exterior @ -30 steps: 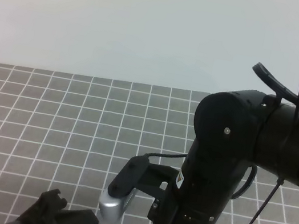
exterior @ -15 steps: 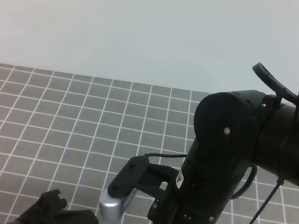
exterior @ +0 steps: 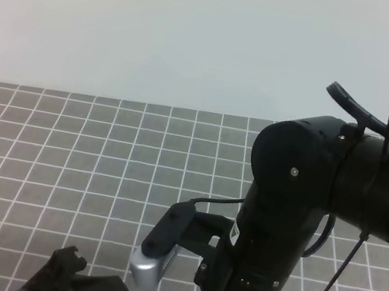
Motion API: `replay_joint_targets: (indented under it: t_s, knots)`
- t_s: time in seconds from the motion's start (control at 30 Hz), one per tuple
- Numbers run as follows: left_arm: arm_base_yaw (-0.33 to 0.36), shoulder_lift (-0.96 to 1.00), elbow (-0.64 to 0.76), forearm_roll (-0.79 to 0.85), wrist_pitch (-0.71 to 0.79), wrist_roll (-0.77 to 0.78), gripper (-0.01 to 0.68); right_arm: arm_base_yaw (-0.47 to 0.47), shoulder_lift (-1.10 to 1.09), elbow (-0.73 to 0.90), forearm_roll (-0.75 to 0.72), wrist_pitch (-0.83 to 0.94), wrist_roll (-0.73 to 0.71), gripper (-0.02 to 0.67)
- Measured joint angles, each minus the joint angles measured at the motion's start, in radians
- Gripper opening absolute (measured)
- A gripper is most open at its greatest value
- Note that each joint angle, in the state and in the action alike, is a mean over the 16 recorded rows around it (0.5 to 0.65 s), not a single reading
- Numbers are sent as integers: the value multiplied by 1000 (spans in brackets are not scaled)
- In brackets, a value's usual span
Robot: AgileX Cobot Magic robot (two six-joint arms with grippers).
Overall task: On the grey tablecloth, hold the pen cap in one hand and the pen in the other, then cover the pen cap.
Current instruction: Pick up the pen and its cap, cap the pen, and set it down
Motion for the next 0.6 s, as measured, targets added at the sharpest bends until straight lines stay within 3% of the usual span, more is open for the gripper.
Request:
replay_joint_targets:
  t_s: [0.43, 0.53, 0.6]
  knots:
    - [0, -2, 0, 0, 0, -62, 308, 0, 0, 0, -75, 0, 36, -4]
    - [0, -2, 0, -9, -7, -82, 337, -1, 0, 0, -100, 0, 61, -4]
    - [0, -1, 0, -29, -19, -99, 322, -3, 0, 0, -116, -2, 78, -4]
